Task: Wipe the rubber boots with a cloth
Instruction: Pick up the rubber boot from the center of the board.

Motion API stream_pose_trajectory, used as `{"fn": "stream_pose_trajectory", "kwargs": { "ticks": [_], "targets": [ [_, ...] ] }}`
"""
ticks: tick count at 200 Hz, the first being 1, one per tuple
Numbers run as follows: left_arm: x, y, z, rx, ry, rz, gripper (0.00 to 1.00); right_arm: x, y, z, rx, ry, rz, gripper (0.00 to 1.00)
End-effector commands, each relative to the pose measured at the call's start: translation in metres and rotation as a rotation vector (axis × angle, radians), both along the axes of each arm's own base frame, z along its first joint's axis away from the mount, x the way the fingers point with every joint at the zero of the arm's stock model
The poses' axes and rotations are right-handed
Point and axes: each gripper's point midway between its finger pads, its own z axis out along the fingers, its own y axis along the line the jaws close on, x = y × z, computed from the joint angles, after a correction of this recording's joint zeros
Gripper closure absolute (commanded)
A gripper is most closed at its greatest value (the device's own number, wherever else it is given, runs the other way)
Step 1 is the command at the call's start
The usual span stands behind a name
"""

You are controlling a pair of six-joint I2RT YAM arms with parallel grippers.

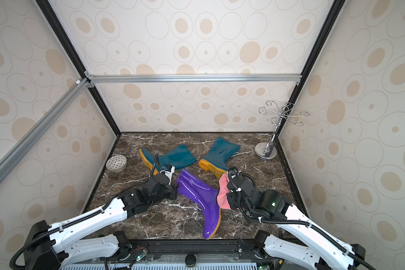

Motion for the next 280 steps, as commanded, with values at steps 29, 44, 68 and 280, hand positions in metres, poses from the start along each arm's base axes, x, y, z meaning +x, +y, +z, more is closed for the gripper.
{"fn": "stream_pose_trajectory", "kwargs": {
  "ticks": [29,44,68,280],
  "targets": [
    [0.035,-0.002,0.062,0.117,-0.181,0.028,1.0,0.003,-0.016,0.023,0.0,-0.085,-0.04,1.0],
    [0.04,-0.008,0.077,0.112,-0.213,0.017,1.0,0.004,-0.016,0.025,0.0,-0.09,-0.044,1.0],
    [0.045,-0.013,0.1,0.12,-0.261,-0.002,1.0,0.005,-0.015,0.027,0.001,-0.096,-0.046,1.0],
    [0.034,0.005,0.171,0.309,-0.34,-0.105,1.0,0.013,-0.003,0.039,0.037,-0.118,-0.038,1.0]
  ]
}}
